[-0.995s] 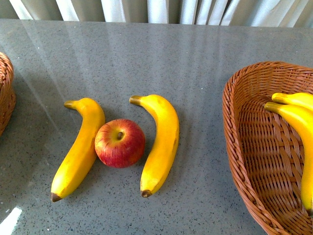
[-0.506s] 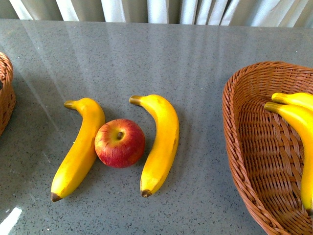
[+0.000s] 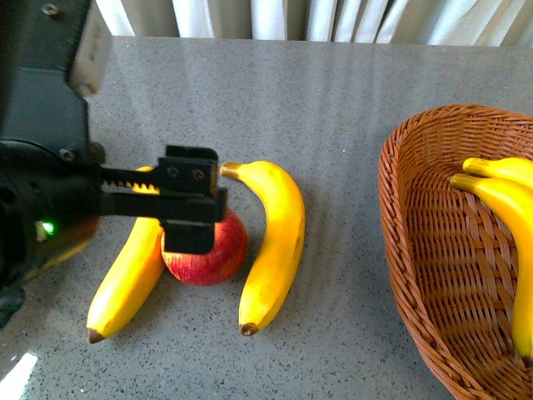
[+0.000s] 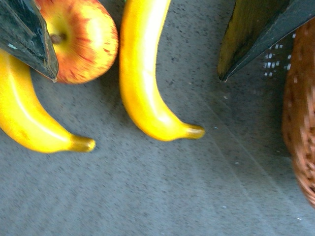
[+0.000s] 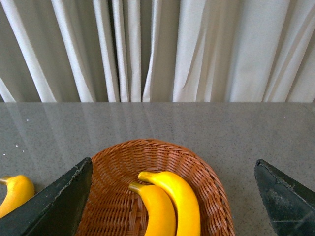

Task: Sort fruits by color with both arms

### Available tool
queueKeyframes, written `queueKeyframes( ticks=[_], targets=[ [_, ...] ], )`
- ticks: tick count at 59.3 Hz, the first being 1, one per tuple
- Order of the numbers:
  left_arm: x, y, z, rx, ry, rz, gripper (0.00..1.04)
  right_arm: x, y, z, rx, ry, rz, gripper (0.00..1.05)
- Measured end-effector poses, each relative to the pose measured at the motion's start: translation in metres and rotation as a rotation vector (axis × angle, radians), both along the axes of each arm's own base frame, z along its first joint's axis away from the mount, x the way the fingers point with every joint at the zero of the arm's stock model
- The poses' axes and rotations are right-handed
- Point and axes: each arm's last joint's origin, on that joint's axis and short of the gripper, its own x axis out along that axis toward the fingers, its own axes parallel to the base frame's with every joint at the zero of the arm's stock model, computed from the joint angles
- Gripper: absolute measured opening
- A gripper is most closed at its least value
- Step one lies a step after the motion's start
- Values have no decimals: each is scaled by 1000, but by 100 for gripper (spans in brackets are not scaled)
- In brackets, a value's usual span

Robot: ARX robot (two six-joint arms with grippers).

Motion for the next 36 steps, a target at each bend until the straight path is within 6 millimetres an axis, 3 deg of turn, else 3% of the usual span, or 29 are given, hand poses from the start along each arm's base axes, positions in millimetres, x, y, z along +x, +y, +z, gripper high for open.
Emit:
queueKeyframes(
  ticks=[9,36],
  targets=[
    [-2,-14,-6,5,10,-61,96,0,0,0,0,0,0,96],
    [2,-27,-18,27,46,-111,96,0,0,0,0,0,0,96]
  ],
)
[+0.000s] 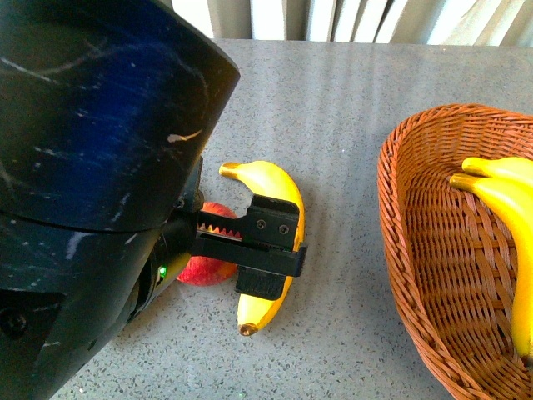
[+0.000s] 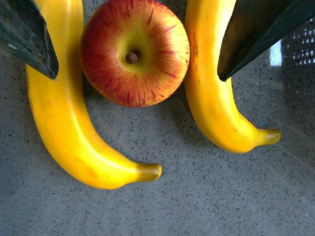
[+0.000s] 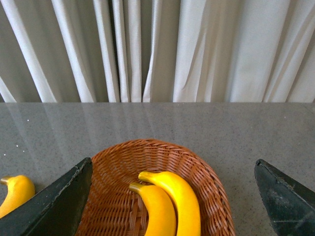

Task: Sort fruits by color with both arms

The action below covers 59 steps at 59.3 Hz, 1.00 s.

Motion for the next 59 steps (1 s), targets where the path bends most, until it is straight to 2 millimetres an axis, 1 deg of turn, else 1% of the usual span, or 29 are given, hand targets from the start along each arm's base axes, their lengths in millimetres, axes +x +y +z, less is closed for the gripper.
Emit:
queueKeyframes(
  ticks=[14,27,42,44,51,59],
  targets=[
    [3,-4,-13,10,33,-14,96,0,0,0,0,0,0,96],
    [10,-1,-22,17,46,8,96,0,0,0,0,0,0,96],
    [12,-2,-31,33,71,7,95,0,0,0,0,0,0,96],
    [12,-3,-31,31,70,7,88,0,0,0,0,0,0,96],
    [13,-3,-31,27,70,12,75,0,0,0,0,0,0,96],
    [13,-3,-31,23,69,18,71,0,0,0,0,0,0,96]
  ],
)
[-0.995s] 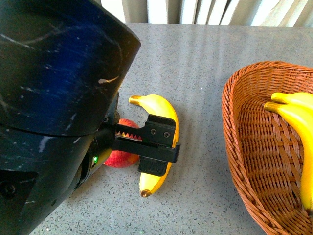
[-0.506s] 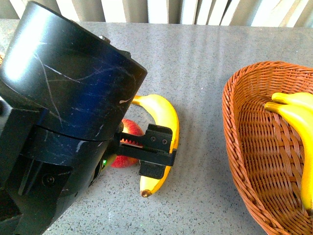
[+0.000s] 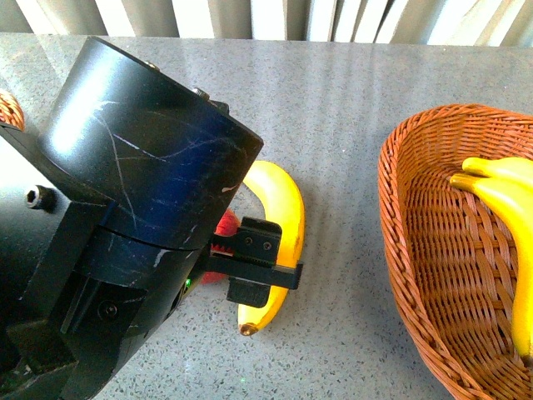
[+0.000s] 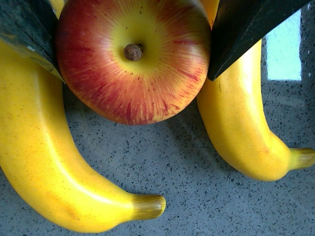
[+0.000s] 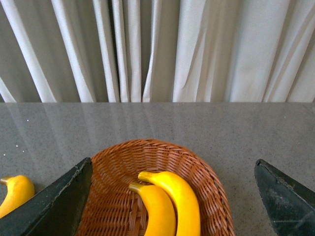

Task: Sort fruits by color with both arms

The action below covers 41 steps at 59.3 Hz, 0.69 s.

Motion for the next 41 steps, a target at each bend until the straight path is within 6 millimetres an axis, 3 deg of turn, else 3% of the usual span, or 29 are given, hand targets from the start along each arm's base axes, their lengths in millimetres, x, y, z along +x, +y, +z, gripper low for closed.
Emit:
queueKeyframes(
  ticks=[8,15,21,28,30,34,41],
  targets=[
    [-1,1,4,-11,-5,10,71,0,0,0,0,0,0,96],
    [-4,15,28,-64,-57,59,71,0,0,0,0,0,0,96],
    [-1,46,56,-115,-130,166,71,0,0,0,0,0,0,96],
    [1,82,74,-132,-182,289,71,0,0,0,0,0,0,96],
    [2,89,76,-133,-191,314,71,0,0,0,0,0,0,96],
    [5,123,82,-112,-226,440,71,0,0,0,0,0,0,96],
    [9,172,71,-67,-214,635,71,0,0,0,0,0,0,96]
  ],
)
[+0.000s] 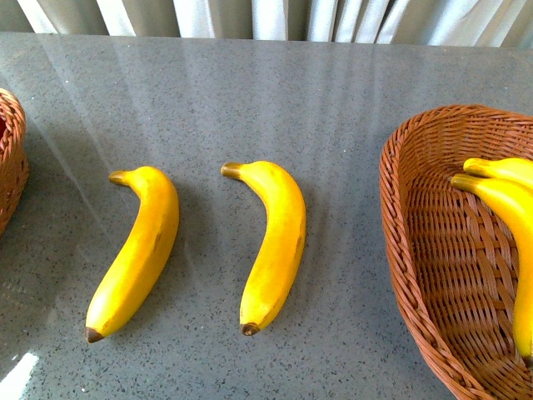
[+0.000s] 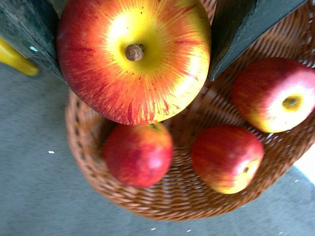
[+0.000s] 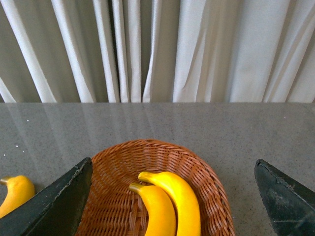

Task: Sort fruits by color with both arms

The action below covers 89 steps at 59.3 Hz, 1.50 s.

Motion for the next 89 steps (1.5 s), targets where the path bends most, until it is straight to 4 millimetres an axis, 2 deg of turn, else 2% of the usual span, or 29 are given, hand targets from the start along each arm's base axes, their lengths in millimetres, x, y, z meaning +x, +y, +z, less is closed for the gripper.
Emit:
queueKeyframes(
  ticks=[10,23,34,40,42,56,65,80,84,89],
  targets=[
    [6,18,-15,4,26,67,71,0,0,0,0,0,0,96],
    [13,24,-36,4,86,81,71,0,0,0,0,0,0,96],
    [18,24,-44,3,106,85,71,0,0,0,0,0,0,96],
    [18,22,-41,-1,87,78,94,0,0,0,0,0,0,96],
    [18,20,-39,-1,80,72,97,0,0,0,0,0,0,96],
    [8,10,-15,-5,-21,32,96,0,0,0,0,0,0,96],
    [-6,5,19,-40,-191,-9,96,0,0,0,0,0,0,96],
    [-7,5,21,-44,-204,-17,95,0,0,0,0,0,0,96],
    [-9,6,12,-36,-325,-188,85,0,0,0,0,0,0,96],
    [-24,9,6,30,-456,-335,70,0,0,0,0,0,-1,96]
  ],
)
